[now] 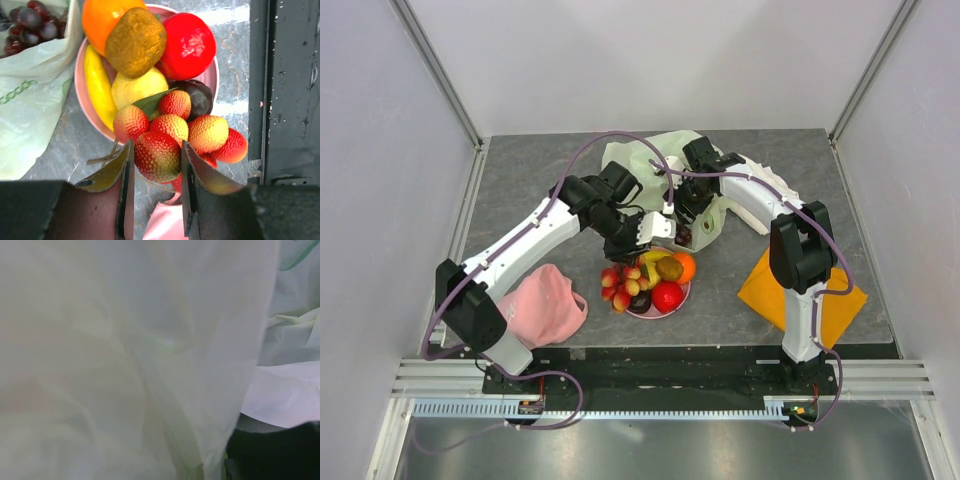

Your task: Take the fake fruits out of the plastic bag

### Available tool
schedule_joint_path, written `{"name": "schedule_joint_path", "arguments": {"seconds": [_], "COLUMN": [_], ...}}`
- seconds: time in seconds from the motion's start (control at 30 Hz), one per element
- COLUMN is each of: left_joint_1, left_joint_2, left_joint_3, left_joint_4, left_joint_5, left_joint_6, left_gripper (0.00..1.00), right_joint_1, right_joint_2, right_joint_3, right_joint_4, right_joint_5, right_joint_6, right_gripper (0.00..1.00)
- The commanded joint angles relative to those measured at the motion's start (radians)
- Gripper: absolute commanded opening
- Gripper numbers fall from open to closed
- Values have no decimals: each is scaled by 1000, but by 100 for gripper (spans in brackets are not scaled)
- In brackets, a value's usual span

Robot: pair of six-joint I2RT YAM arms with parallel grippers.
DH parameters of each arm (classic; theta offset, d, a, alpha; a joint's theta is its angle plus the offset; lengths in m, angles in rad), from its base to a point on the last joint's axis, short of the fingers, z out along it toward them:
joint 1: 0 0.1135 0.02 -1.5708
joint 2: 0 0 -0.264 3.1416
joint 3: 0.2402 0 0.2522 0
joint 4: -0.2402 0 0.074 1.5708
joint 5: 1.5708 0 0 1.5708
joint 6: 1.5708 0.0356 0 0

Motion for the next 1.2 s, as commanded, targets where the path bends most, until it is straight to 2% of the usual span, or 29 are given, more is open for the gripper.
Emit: {"name": "schedule_joint_path", "arguments": {"seconds": [0.0,0.23,0.4,0.7,1.17], "left_joint_1": [-16,-59,-80,-117,-115], "left_joint_2": [-35,-44,-49,-52,-107], "left_joint_3": [99,50,5,-137,-121], "left_joint_4": [1,5,38,174,166], "left_joint_5": [-62,-205,-188,-386,-335], "left_joint_6": [-59,-46,-34,30,-124], "left_gripper": [2,2,2,2,3], "right_joint_1": [-2,-2,1,1,1], "right_joint_2": [-4,9,19,10,29], "right_joint_3": [46,60,68,51,69], "right_joint_4": [-2,-1,1,1,4], "right_joint_5": [1,-6,-6,4,-6], "right_joint_6": [-2,1,-1,-5,-1], "right_gripper": [62,62,62,62,62]}}
